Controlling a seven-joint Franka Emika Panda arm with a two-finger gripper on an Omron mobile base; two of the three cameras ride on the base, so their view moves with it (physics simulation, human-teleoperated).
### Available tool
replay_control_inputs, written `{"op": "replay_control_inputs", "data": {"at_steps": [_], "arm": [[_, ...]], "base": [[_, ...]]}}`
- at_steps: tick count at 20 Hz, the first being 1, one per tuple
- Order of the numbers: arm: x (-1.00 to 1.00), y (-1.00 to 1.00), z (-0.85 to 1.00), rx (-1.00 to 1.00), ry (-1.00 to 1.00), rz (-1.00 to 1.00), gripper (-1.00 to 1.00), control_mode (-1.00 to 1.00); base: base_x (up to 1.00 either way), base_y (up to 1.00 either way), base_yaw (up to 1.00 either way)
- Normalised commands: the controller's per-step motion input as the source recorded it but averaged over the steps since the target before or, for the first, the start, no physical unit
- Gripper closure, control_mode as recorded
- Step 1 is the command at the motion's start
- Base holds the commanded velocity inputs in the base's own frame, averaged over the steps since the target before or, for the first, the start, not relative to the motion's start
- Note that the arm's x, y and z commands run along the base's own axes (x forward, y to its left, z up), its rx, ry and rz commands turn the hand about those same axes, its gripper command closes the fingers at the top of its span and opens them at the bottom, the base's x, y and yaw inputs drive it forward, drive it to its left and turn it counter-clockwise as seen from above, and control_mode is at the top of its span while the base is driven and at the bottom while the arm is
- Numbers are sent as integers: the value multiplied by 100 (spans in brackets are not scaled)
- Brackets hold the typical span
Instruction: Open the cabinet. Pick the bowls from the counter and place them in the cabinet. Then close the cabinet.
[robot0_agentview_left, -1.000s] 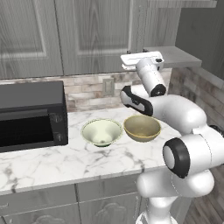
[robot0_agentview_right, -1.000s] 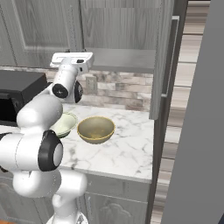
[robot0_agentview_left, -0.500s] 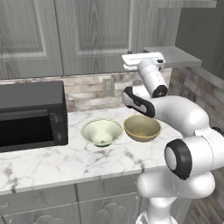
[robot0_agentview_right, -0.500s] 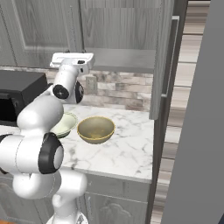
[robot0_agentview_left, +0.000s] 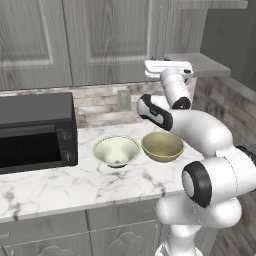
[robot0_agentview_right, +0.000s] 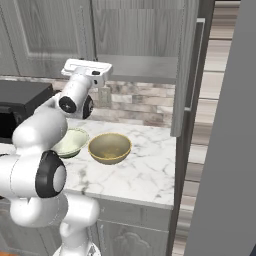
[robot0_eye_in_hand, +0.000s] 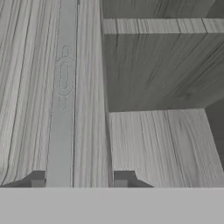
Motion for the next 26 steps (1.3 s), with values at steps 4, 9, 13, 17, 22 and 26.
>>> {"op": "replay_control_inputs", "data": {"at_steps": [4, 9, 13, 17, 22, 26], "arm": [[-40, -16, -9, 7, -1, -29, 100, -100], [-100, -9, 9, 17, -9, -27, 100, -100], [-100, -36, 20, 24, -3, -25, 100, -100], [-100, -6, 37, 24, -2, -25, 100, -100], [-100, 0, 31, 22, -3, -21, 100, -100], [-100, 24, 3, 17, -4, -18, 100, -100]], "base": [[0, 0, 0], [0, 0, 0], [0, 0, 0], [0, 0, 0], [0, 0, 0], [0, 0, 0]]}}
